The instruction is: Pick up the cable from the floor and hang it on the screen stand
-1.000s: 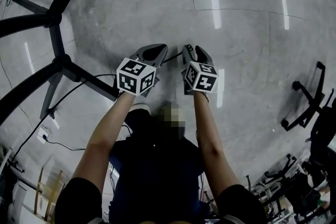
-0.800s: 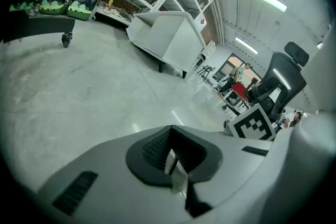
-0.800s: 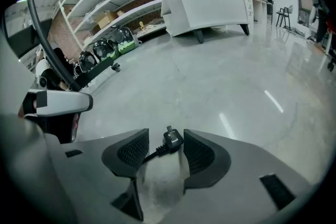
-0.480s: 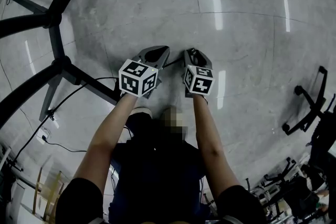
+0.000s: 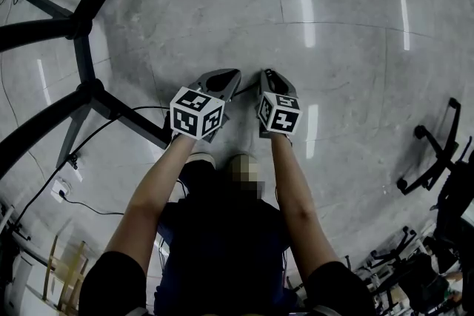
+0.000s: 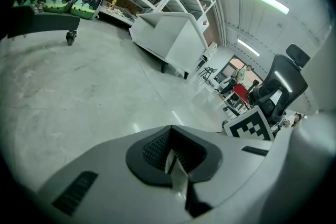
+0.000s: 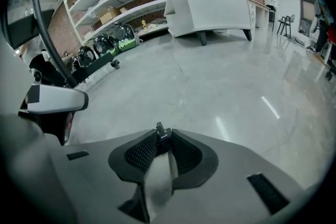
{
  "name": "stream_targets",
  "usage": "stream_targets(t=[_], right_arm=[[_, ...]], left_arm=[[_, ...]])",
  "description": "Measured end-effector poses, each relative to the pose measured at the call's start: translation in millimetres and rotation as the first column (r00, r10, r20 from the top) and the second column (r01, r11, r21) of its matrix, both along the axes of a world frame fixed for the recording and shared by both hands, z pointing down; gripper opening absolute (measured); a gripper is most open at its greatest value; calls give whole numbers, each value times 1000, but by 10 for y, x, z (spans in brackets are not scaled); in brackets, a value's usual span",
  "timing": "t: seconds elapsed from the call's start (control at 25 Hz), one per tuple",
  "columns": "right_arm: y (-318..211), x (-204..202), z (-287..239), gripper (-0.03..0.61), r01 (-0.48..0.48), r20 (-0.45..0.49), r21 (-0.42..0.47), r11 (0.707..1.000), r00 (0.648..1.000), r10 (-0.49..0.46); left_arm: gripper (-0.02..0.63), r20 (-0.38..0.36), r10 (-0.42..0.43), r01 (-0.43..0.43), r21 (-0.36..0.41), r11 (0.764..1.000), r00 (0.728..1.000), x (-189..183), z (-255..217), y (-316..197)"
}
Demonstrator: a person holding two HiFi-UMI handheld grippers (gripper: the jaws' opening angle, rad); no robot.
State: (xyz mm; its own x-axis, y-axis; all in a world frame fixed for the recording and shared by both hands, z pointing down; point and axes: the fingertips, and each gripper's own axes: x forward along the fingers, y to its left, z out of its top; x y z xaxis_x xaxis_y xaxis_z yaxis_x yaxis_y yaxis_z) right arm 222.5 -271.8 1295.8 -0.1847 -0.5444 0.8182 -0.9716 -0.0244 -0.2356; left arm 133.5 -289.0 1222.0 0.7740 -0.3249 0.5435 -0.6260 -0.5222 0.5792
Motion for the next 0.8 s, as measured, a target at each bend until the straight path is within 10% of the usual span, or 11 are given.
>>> stream_targets(t=[0.8], right_arm=[[-202,-161,-1411,98,39,34,53,998,999,-41]], left_arm=[[3,7,-29,29,11,1000,1000,-158,-1297,-61]])
